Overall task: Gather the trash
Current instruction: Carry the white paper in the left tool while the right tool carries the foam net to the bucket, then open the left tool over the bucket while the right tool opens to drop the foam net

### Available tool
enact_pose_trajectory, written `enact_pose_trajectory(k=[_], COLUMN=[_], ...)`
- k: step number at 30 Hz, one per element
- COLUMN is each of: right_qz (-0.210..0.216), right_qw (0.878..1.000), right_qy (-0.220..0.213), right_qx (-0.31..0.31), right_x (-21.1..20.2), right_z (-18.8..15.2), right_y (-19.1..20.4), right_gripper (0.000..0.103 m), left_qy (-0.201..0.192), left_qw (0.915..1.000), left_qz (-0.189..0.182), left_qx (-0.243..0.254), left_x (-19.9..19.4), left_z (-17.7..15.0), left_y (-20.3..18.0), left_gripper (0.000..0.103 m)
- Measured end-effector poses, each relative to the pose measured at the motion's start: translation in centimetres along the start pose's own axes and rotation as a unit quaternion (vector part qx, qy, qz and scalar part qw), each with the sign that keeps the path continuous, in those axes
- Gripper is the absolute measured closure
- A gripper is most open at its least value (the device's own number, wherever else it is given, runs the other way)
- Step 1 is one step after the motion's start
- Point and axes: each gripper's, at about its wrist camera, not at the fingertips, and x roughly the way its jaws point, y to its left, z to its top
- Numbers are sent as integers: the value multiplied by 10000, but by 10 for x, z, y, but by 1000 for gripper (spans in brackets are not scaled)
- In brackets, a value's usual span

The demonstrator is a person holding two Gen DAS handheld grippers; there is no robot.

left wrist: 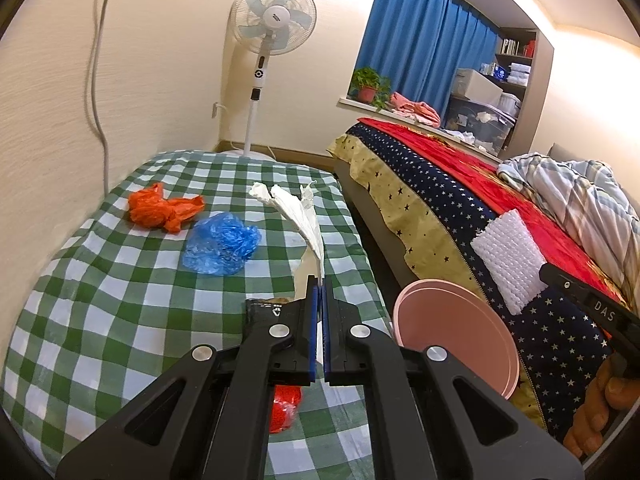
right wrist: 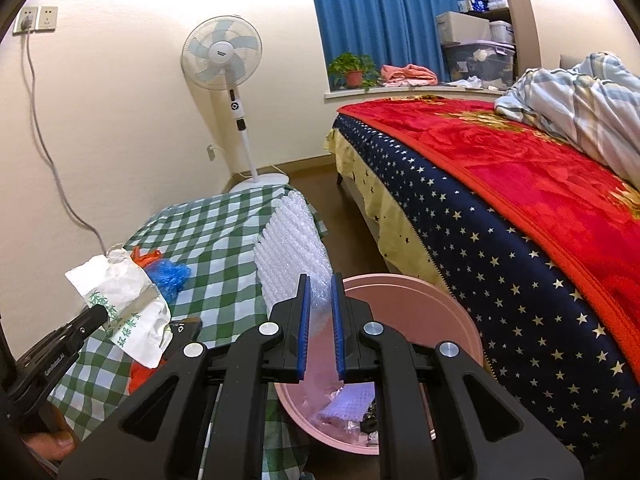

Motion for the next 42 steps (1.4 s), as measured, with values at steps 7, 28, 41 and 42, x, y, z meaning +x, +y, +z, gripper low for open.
enact_pose_trajectory(k=[7, 28, 41, 42], right_qz=[-127, -621, -937, -971], right_qw=[9999, 9979, 9951, 9947], right_qy=[30, 135, 210, 222], right_qx=[57, 128, 248, 255], right_x=[8, 20, 24, 24], right_z=[-1, -6, -9, -10], right_y=[-5, -24, -40, -42], right_gripper=[92, 92, 92, 92], left_qy=[17, 117, 239, 254], left_qw=[9999, 9980, 9944, 9941], left_qz=[-81, -557, -872, -897], left_qx=[56, 289, 543, 554], left_x=[9, 41, 60, 61], left_z=[0, -4, -11, -11], left_y=[-9, -58, -90, -93], left_gripper=[101, 101, 101, 101])
